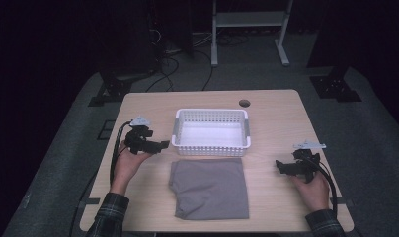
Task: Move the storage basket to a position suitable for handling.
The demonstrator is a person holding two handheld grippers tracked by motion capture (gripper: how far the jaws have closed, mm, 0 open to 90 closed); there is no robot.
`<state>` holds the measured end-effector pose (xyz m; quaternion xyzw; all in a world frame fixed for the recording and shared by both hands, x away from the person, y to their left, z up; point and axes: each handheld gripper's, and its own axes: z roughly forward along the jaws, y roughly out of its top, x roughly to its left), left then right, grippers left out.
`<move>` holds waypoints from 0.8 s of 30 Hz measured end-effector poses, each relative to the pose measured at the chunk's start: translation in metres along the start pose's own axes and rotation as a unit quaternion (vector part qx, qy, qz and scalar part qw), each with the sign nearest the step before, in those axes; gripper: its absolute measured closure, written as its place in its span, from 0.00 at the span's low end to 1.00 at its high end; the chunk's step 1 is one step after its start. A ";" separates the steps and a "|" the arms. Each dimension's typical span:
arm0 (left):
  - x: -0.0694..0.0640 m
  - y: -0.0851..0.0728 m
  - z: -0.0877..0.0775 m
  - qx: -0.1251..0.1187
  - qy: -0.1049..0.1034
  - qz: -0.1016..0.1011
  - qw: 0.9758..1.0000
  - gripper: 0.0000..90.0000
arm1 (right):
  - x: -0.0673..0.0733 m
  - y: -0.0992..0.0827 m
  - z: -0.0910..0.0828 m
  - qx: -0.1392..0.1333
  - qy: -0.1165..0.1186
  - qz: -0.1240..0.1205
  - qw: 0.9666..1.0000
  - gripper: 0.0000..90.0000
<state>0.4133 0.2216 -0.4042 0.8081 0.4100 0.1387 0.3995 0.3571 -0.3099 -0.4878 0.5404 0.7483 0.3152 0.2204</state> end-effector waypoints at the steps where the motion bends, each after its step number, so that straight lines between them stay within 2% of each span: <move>1: 0.000 0.002 0.001 0.001 0.001 0.001 1.000 0.14 | 0.000 0.000 0.000 0.000 0.000 0.000 1.000 0.00; 3: 0.000 0.004 0.002 0.002 0.002 0.004 1.000 0.15 | 0.000 0.000 0.000 0.000 0.000 0.000 1.000 0.00; 7: -0.001 0.009 0.008 -0.004 0.002 -0.007 1.000 0.24 | 0.000 0.000 0.000 0.000 0.000 0.000 1.000 0.00; 8: -0.001 0.011 0.009 0.000 0.000 -0.009 1.000 0.24 | 0.000 0.000 0.000 0.000 0.000 0.000 1.000 0.00; 9: -0.001 0.013 0.011 0.002 0.000 -0.008 1.000 0.28 | 0.000 0.000 0.000 0.000 0.000 0.000 1.000 0.00; 14: -0.001 0.019 0.019 0.008 -0.003 -0.016 1.000 0.34 | 0.000 0.000 0.000 0.000 0.000 0.000 1.000 0.00; 15: -0.001 0.020 0.022 0.002 -0.004 -0.017 1.000 0.35 | 0.000 0.000 0.000 0.000 0.000 0.000 1.000 0.00; 16: -0.001 0.021 0.022 0.001 -0.004 -0.018 1.000 0.39 | 0.000 0.000 0.000 0.000 0.000 0.000 1.000 0.00; 18: 0.000 0.026 0.031 0.009 -0.002 -0.023 1.000 0.40 | 0.000 0.000 0.000 0.000 0.000 0.000 1.000 0.00; 22: 0.001 0.032 0.041 0.007 0.009 -0.024 1.000 0.44 | 0.000 0.000 0.000 0.000 0.000 0.000 1.000 0.00; 24: 0.003 0.033 0.046 0.014 0.009 -0.031 0.999 0.46 | 0.000 0.000 0.000 0.000 0.000 0.000 1.000 0.00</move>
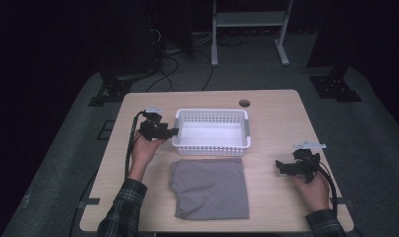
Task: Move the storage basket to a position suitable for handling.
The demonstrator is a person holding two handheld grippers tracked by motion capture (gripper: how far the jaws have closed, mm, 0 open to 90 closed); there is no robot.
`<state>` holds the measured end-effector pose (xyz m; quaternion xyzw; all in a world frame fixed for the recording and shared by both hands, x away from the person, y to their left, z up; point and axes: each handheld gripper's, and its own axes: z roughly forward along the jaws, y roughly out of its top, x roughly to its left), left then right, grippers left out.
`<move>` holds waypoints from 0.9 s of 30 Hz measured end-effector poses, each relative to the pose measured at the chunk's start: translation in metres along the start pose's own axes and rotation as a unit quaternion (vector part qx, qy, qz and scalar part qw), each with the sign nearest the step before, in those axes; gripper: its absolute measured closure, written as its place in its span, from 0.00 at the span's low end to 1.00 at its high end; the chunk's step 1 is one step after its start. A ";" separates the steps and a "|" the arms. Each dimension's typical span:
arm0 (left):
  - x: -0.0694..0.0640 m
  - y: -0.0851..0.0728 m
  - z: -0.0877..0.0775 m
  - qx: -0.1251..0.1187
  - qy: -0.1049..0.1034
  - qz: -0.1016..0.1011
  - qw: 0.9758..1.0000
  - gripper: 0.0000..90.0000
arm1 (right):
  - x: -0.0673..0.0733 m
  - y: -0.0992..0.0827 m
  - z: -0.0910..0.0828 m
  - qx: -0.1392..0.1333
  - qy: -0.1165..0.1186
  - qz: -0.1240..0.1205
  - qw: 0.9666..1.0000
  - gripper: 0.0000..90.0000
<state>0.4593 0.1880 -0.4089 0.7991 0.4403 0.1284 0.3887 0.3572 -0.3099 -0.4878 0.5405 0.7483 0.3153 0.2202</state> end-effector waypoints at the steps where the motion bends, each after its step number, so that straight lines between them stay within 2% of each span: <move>1: 0.001 0.000 0.002 0.001 0.000 -0.001 1.000 0.46 | 0.000 0.000 0.000 0.000 0.000 0.000 1.000 0.00; 8: 0.001 0.007 0.012 0.005 0.010 0.005 1.000 0.56 | 0.000 0.000 0.000 0.000 0.000 0.000 1.000 0.00; 12: 0.000 0.009 0.015 -0.003 0.021 0.009 1.000 0.64 | 0.000 0.000 0.000 0.000 0.000 0.000 1.000 0.00; 15: 0.000 0.010 0.017 -0.002 0.020 0.007 1.000 0.68 | 0.000 0.000 0.000 0.000 0.000 0.000 1.000 0.00; 17: -0.001 0.012 0.019 0.000 0.025 0.011 1.000 0.72 | 0.000 0.000 0.000 0.000 0.000 0.000 1.000 0.00; 18: -0.003 0.017 0.021 0.002 0.038 0.017 0.999 0.73 | 0.000 0.000 0.000 0.000 0.000 0.000 1.000 0.00; 19: -0.003 0.019 0.022 0.001 0.042 0.020 0.999 0.74 | 0.000 0.000 0.000 0.000 0.000 0.000 1.000 0.00; 21: -0.003 0.023 0.022 -0.007 0.048 0.018 0.999 0.78 | 0.000 0.000 0.000 0.000 0.000 0.000 1.000 0.00; 27: -0.001 0.032 0.028 0.001 0.054 0.012 0.998 0.82 | 0.000 0.000 0.000 0.000 0.000 0.000 1.000 0.00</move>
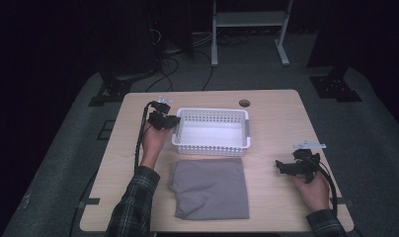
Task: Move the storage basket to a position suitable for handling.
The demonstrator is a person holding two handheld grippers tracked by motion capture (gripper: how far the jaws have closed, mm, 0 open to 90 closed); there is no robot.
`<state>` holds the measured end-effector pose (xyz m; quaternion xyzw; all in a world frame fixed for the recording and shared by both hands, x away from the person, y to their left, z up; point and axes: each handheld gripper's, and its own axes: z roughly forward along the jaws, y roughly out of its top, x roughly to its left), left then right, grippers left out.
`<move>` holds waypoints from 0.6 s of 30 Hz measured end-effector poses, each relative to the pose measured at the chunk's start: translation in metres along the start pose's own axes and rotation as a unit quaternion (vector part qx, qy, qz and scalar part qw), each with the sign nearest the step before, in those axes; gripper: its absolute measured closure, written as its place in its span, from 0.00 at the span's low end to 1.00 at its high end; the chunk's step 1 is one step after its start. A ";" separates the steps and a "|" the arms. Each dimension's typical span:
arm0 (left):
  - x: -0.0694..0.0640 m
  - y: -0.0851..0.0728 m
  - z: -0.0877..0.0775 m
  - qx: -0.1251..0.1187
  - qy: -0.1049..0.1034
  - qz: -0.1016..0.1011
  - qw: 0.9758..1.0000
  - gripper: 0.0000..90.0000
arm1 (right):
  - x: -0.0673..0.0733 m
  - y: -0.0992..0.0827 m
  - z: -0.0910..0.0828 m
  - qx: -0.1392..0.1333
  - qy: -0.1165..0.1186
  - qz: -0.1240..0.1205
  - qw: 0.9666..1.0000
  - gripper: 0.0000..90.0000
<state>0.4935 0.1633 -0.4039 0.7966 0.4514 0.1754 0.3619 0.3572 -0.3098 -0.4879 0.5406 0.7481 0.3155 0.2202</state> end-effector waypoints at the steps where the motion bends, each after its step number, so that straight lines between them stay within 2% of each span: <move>1: 0.000 0.000 0.000 0.000 0.000 0.000 1.000 0.82 | 0.000 0.000 0.000 0.000 0.000 0.000 1.000 0.00; 4: 0.001 0.002 0.004 -0.004 0.000 -0.006 1.000 0.83 | 0.000 0.000 0.000 0.000 0.000 0.000 1.000 0.00; 12: -0.005 0.013 0.014 -0.006 0.008 -0.002 1.000 0.85 | 0.000 0.000 0.000 0.000 0.000 0.000 1.000 0.00; 18: -0.008 0.015 0.020 -0.019 0.003 -0.013 1.000 0.87 | 0.000 0.000 0.000 0.000 0.000 0.000 1.000 0.00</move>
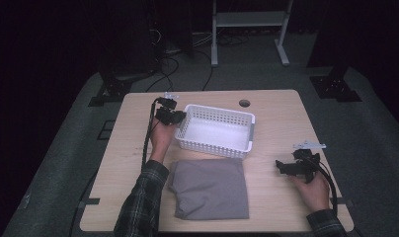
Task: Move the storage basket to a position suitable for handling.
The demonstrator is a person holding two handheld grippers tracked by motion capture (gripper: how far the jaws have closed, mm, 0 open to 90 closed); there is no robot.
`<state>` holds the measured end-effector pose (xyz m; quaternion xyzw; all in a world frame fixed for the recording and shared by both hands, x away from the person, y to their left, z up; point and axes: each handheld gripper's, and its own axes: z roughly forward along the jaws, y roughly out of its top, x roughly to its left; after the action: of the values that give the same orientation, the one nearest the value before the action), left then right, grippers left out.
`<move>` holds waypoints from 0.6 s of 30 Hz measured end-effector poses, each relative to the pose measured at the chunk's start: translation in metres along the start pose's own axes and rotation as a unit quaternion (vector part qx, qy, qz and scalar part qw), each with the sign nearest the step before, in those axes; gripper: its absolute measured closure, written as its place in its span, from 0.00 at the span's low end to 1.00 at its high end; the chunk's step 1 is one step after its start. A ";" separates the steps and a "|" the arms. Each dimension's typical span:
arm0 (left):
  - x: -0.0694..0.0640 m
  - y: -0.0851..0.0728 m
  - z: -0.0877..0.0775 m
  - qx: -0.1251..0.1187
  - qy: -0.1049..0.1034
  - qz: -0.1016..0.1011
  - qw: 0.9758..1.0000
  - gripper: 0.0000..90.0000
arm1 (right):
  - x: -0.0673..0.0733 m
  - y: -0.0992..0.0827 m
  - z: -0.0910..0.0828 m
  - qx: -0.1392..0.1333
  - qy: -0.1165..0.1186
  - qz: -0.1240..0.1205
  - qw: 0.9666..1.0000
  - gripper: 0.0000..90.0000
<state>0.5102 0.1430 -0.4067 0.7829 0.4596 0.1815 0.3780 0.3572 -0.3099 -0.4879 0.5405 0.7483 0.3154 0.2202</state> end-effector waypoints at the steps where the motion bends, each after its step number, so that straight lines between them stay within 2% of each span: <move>1: -0.001 0.001 0.001 0.001 -0.001 -0.001 1.000 0.87 | 0.000 0.000 0.000 0.000 0.000 0.000 1.000 0.00; 6: -0.007 0.010 0.009 0.009 -0.001 0.009 1.000 0.87 | 0.000 0.000 0.000 0.000 0.000 0.000 1.000 0.00; 18: -0.036 0.023 0.028 0.009 -0.023 0.028 0.999 0.88 | 0.000 0.000 0.000 0.000 0.000 0.000 1.000 0.00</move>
<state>0.5228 0.0933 -0.4055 0.8029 0.4302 0.1702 0.3759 0.3571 -0.3103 -0.4879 0.5406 0.7480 0.3158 0.2200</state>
